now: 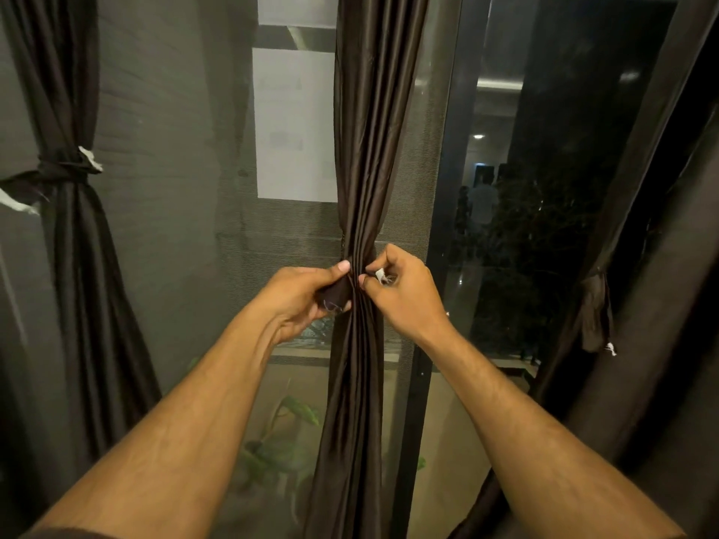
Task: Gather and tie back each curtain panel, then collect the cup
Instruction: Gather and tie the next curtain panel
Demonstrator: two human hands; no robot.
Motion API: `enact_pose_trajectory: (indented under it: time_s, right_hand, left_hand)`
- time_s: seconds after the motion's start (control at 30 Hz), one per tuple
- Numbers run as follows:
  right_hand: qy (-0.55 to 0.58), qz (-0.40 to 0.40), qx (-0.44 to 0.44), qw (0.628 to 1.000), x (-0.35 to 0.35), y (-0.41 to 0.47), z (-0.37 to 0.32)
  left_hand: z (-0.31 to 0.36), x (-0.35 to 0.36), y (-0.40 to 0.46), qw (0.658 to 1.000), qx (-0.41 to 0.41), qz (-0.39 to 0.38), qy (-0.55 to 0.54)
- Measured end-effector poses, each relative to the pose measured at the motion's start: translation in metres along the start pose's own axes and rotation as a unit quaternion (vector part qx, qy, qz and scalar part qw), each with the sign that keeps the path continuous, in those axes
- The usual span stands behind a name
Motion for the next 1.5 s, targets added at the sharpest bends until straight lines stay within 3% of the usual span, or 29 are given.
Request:
enact_pose_trajectory:
  time_s: [0.07,0.2,0.43,0.63,0.8,1.0,1.07,1.2,1.3,1.37,1.43,1.5]
  right_hand:
    - [0.004,-0.002,-0.005,1.0,0.001,-0.001,0.0]
    - [0.032,-0.049,0.009,0.998,0.004,-0.003,-0.004]
    - [0.085,-0.083,0.009,0.993,0.006,-0.008,-0.016]
    - [0.148,-0.071,0.118,0.979,-0.001,0.001,-0.025]
    - [0.181,-0.045,0.176,0.967,0.0,0.007,-0.012]
    - [0.232,-0.081,0.183,0.952,0.004,0.003,-0.014]
    - [0.2,-0.054,0.165,0.964,0.004,0.001,-0.014]
    - [0.053,0.005,0.069,0.996,0.008,-0.01,-0.01]
    - [-0.02,-0.034,0.028,0.999,0.016,-0.017,-0.011]
    - [-0.048,-0.072,0.031,0.996,0.016,-0.018,-0.015]
    - [-0.051,-0.098,0.041,0.993,0.016,-0.016,-0.018]
    - [-0.021,-0.105,0.063,0.992,0.016,-0.016,-0.02]
  left_hand:
    - [0.004,0.0,-0.004,0.998,-0.022,-0.03,-0.041]
    - [0.014,0.006,-0.009,0.998,-0.018,-0.064,-0.007]
    - [0.028,0.014,-0.01,0.985,0.058,0.002,0.162]
    - [0.028,0.028,-0.018,0.952,0.116,0.015,0.283]
    - [0.02,0.027,-0.022,0.939,0.16,0.019,0.305]
    - [0.027,0.024,-0.013,0.9,0.157,0.102,0.394]
    - [0.03,0.024,-0.012,0.902,0.132,0.12,0.392]
    - [0.027,0.025,-0.015,0.949,0.072,0.075,0.297]
    - [0.023,0.025,-0.012,0.96,0.051,0.054,0.272]
    - [0.022,0.023,-0.009,0.949,0.062,0.072,0.301]
    - [0.022,0.022,-0.007,0.931,0.084,0.09,0.345]
    - [0.019,0.024,-0.005,0.939,0.086,0.087,0.322]
Point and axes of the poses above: each hand's wrist, its own y-axis towards the middle knuckle, its own x-axis out of the palm, z = x × y, the point moved 2 cm from there along y, towards the middle knuckle, and after that the axes turned 10 degrees about -z, right-handed, at the moved point
